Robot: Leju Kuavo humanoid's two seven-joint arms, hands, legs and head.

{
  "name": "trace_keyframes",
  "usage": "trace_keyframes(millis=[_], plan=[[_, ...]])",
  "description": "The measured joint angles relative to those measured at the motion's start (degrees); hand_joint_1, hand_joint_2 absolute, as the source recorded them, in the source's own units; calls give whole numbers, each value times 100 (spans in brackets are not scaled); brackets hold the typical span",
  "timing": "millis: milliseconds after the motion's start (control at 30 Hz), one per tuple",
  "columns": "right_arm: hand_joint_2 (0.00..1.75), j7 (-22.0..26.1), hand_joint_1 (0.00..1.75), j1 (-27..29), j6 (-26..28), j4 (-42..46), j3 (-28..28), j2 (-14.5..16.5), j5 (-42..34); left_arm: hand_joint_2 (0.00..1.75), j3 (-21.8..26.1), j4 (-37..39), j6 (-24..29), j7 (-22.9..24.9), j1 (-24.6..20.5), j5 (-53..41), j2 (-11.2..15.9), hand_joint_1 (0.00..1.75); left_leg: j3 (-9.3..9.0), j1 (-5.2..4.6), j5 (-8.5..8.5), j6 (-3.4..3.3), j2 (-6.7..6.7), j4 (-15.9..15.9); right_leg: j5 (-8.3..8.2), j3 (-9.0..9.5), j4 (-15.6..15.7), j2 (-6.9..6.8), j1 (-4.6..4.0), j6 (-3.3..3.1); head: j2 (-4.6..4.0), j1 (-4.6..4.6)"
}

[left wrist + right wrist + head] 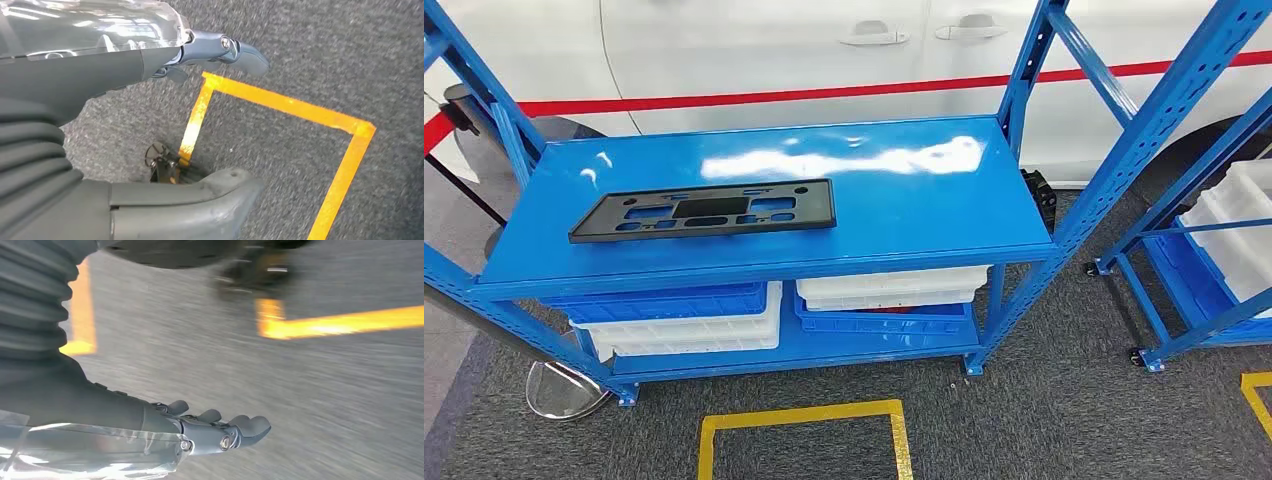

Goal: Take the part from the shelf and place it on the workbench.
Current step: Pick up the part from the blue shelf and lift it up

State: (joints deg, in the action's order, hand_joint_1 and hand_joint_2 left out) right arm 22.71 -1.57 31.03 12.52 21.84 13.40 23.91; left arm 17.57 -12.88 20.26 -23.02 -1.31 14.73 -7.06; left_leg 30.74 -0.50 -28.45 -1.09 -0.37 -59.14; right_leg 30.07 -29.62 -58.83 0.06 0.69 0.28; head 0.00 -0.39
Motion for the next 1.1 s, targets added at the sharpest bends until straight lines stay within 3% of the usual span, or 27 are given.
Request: trace_keyframes(millis=[67, 167, 267, 400, 533, 667, 900, 1100], plan=[[175, 349, 0, -3, 9, 3, 30, 2, -40, 0, 2, 4, 36, -45, 0, -28, -10, 0, 0, 0, 0, 0, 0, 0, 0, 1, 0, -1, 0, 0, 0, 1], [175, 1318, 0, 31, -175, 302, 63, -13, -451, 0, -52, 20, 175, -175, -1, -370, -57, 0, 4, -3, 3, -3, -1, -1, -4, 4, 0, -1, 3, 4, 0, 0], [175, 1687, 0, 133, -1210, 1580, -203, -222, -1316, 0, -226, 26, 103, -194, -31, -819, -42, 0, 14, -16, 13, -14, 4, -1, -17, -9, -2, 9, 13, 16, 0, -9], [175, 1751, 0, 273, -1794, 3761, -851, -448, -1373, 0, -362, 32, -49, -256, -83, -956, -15, 0, 15, -18, 22, -24, 11, -3, -28, -11, -3, 19, 16, 26, -1, 4], [175, 1770, 0, 654, -1795, 6019, -2097, -477, -1005, 0, -386, 42, -161, -335, -93, -969, 6, 0, 16, -19, 27, -27, 6, -7, -33, -23, -3, 9, 16, 26, 0, 1], [175, 1772, 0, 767, -1624, 7662, -3442, -654, -520, 0, -416, 55, -165, -308, -95, -1043, 10, 0, 25, -8, 30, -22, 5, -4, -32, -31, -6, 8, 6, 25, -1, 3], [175, 1748, 0, 610, -1512, 9037, -5234, -1106, -354, 0, -451, 72, 95, -282, -97, -1048, -44, 0, 29, -10, 30, -22, 4, -4, -32, -32, -1, 7, 9, 25, 0, 5], [175, 1603, 0, 469, -1425, 9297, -5677, -1362, -370, 0, -450, 78, 385, -325, -100, -1041, -236, 0, 35, -33, 30, -33, 3, -20, -50, -30, 17, 7, 29, 46, 0, 2]])
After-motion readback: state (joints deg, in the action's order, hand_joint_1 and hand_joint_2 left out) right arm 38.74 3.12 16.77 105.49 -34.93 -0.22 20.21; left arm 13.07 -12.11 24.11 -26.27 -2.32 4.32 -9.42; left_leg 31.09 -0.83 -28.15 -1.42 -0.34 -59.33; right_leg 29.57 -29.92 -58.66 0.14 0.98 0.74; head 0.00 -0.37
